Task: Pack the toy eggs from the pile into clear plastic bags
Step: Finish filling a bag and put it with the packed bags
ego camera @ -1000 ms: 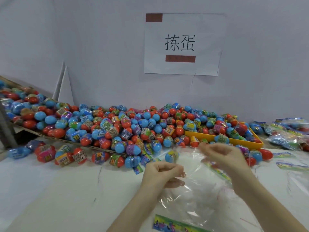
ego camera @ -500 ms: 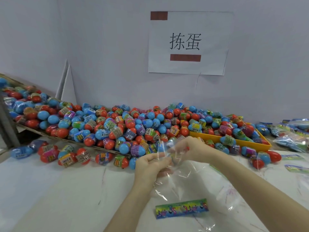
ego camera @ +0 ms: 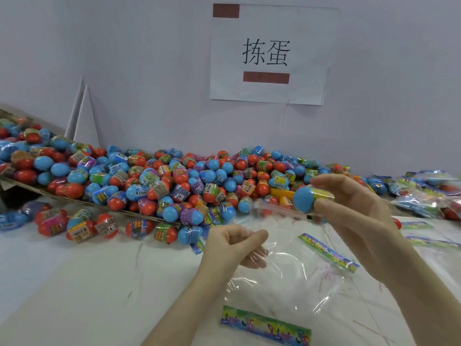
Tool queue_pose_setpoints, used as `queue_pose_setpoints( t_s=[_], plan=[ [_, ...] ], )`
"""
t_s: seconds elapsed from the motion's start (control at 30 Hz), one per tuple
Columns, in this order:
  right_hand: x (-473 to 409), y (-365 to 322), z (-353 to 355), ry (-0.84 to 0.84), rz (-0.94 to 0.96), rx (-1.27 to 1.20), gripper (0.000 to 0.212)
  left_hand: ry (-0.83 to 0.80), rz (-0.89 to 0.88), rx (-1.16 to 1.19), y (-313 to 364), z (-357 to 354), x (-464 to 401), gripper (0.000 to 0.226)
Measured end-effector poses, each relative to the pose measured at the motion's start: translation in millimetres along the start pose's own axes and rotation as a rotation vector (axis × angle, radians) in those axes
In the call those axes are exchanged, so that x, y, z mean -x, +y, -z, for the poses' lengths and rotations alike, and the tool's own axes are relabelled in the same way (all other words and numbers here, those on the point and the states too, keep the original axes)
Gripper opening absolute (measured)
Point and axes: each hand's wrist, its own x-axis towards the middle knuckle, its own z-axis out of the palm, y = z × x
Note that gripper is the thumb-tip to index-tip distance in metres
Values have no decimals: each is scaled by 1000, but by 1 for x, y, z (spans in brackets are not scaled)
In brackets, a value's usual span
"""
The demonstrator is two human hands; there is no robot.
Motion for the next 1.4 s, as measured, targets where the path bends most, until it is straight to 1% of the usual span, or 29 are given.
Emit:
queue_pose_setpoints(
  t_s=[0.03,0.07,0.1,0.13,0.2,0.3,0.37,0.47,0.6,0.67,0.73,0.8,0.87,0.97,1.03,1.13,1.2,1.33,1.4],
  plan=[
    [3,-1,-5,-32,-6,103,32,-12,-6,-10,0,-2,1,20],
    [5,2,-8,-31,-11,236,22,-24,-14,-18,0,-3,3,18],
    [6,5,-11,5,-12,369,14,-36,-27,-27,0,-5,4,16],
    [6,10,-14,47,-5,483,11,-50,-41,-37,1,-6,5,16],
    [7,18,-18,86,12,638,10,-76,-65,-58,2,-8,7,21],
    [10,25,-17,23,42,816,13,-105,-72,-66,3,-9,9,17],
    [10,27,-16,-30,58,844,20,-111,-67,-72,3,-10,10,16],
    [11,30,-16,-93,37,764,32,-119,-58,-75,3,-11,11,20],
    [12,31,-18,-139,-53,626,34,-97,-59,-99,1,-11,10,16],
    [11,30,-18,-84,-41,564,31,-62,-50,-79,-1,-11,9,13],
    [9,28,-16,33,6,514,26,-45,-49,-61,-2,-10,9,12],
    [8,24,-14,148,28,446,15,-43,-50,-58,-2,-10,8,12],
    [7,21,-11,212,25,385,17,-38,-52,-51,-2,-11,8,12],
    [5,20,-7,276,-31,265,14,-36,-50,-17,-1,-12,9,22],
    [4,19,-3,304,-146,104,16,-36,-37,36,0,-12,9,28],
    [3,18,3,255,-295,-158,20,-55,-19,102,2,-12,8,31],
    [4,15,4,211,-309,-239,21,-78,-18,124,3,-12,9,29],
    [9,13,-1,142,-266,-224,32,-158,23,168,7,-12,12,34],
    [11,14,-5,126,-237,-188,31,-236,72,205,9,-11,14,36]
  ],
)
